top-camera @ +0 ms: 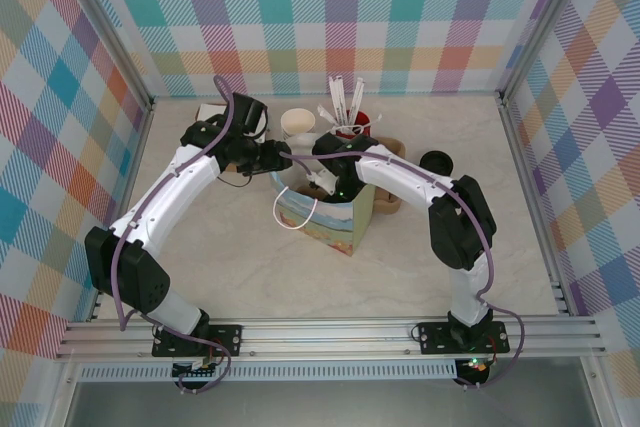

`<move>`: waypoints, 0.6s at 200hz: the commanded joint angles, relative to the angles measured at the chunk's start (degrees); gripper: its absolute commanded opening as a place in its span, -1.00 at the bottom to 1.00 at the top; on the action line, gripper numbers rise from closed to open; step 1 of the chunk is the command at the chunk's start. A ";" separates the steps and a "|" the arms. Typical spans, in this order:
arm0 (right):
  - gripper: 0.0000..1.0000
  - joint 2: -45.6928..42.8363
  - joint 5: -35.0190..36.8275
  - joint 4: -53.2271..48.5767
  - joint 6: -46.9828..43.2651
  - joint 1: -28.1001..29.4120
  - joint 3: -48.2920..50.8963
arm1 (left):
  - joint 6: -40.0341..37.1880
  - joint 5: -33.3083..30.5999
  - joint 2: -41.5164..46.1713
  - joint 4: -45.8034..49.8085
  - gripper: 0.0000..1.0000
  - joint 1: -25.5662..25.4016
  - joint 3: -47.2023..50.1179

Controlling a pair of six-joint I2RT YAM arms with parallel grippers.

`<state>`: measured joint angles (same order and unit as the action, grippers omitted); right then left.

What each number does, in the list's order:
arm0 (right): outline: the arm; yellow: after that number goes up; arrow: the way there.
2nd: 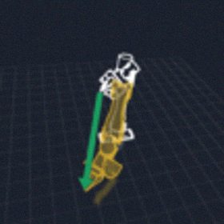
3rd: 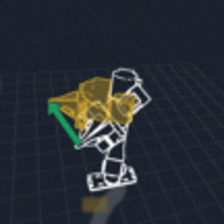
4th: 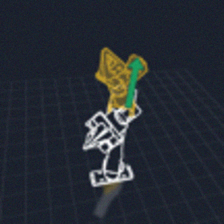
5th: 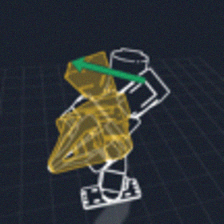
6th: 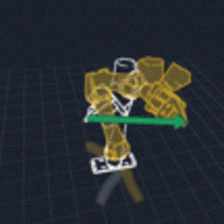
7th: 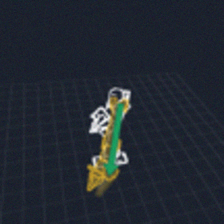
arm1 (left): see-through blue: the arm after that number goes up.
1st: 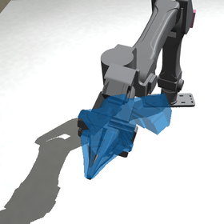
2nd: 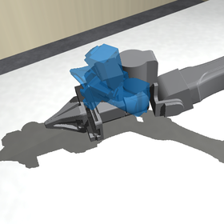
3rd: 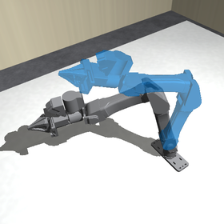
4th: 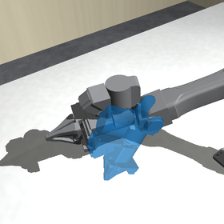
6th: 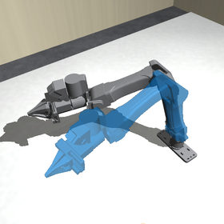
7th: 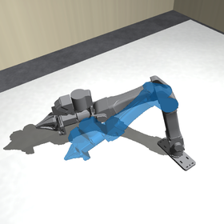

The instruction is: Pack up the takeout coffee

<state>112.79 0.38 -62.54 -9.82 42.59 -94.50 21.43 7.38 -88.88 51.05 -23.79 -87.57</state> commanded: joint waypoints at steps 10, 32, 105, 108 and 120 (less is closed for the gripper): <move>0.71 2.11 -2.39 2.76 1.83 -0.84 1.55 | 0.03 -0.08 -0.09 1.29 0.17 1.01 0.30; 0.79 0.97 -3.32 2.78 1.98 -1.08 1.12 | -0.03 0.01 0.11 1.34 0.18 0.93 0.35; 1.00 -0.86 -5.51 -0.19 2.36 -1.28 -2.63 | -0.20 0.68 0.50 1.56 0.18 0.89 0.29; 0.99 -0.94 -5.58 -0.38 2.35 -1.28 -2.81 | -0.23 0.74 0.60 1.59 0.18 0.93 0.29; 0.99 -1.27 -5.65 -1.07 2.44 -1.28 -3.55 | -0.43 0.91 0.71 1.69 0.18 0.87 0.29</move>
<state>112.79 -3.51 -61.39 -7.94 41.91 -95.42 21.41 7.66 -88.88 51.07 -23.79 -87.57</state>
